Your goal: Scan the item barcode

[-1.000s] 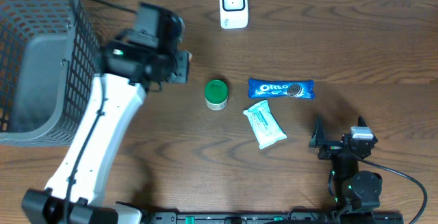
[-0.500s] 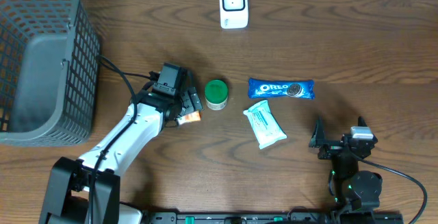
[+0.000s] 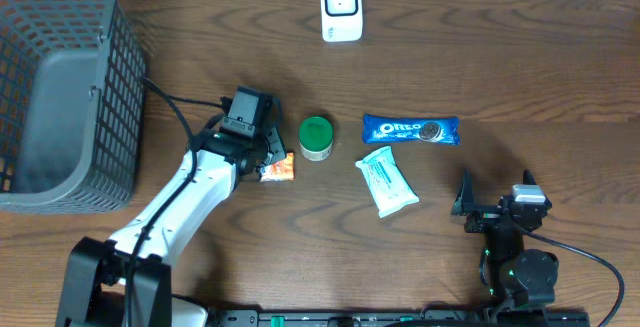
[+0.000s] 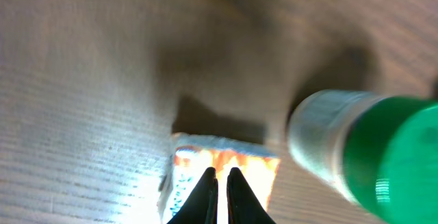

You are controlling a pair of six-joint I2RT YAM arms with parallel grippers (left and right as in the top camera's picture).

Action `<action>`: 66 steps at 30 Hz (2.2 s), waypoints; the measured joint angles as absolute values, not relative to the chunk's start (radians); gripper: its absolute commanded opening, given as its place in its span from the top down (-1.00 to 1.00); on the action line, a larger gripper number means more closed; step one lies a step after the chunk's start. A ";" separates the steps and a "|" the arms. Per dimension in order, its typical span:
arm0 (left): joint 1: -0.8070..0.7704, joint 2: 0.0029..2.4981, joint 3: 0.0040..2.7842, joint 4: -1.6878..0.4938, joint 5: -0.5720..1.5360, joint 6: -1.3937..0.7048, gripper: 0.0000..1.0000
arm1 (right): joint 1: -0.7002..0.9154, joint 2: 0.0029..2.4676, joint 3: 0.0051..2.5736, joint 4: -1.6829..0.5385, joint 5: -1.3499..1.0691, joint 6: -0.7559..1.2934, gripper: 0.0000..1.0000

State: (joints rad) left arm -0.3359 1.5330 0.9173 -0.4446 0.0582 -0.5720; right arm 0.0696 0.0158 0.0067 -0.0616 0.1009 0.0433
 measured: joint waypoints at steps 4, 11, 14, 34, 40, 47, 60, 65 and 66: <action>-0.336 1.597 0.897 -0.444 0.070 -0.572 0.85 | 0.069 0.016 0.007 -0.062 0.101 0.043 -0.98; -0.332 1.683 0.906 -0.440 0.103 -0.572 0.85 | 0.069 0.016 0.007 -0.062 0.101 0.043 -0.98; -0.329 1.679 0.922 -0.472 0.110 -0.564 0.85 | 0.069 0.016 0.007 -0.062 0.101 0.044 -0.99; -0.351 1.652 0.935 -0.483 0.191 -0.522 0.84 | 0.069 0.015 0.007 -0.062 0.101 0.043 -0.99; -0.351 1.671 0.932 -0.484 0.212 -0.507 0.84 | 0.069 0.016 0.007 -0.062 0.101 0.043 -0.99; -0.339 1.456 1.080 -0.567 0.174 -0.354 0.00 | 0.069 0.016 0.007 -0.062 0.101 0.044 -0.99; -0.289 0.916 1.276 -0.308 -0.239 0.006 -0.96 | 0.069 0.016 0.007 -0.062 0.101 0.043 -0.99; -0.289 0.810 1.276 -0.310 -0.265 0.034 -0.96 | 0.069 0.016 0.007 -0.062 0.101 0.043 -0.98; -0.289 0.801 1.276 -0.310 -0.267 0.035 -0.96 | 0.069 0.016 0.007 -0.062 0.101 0.043 -0.99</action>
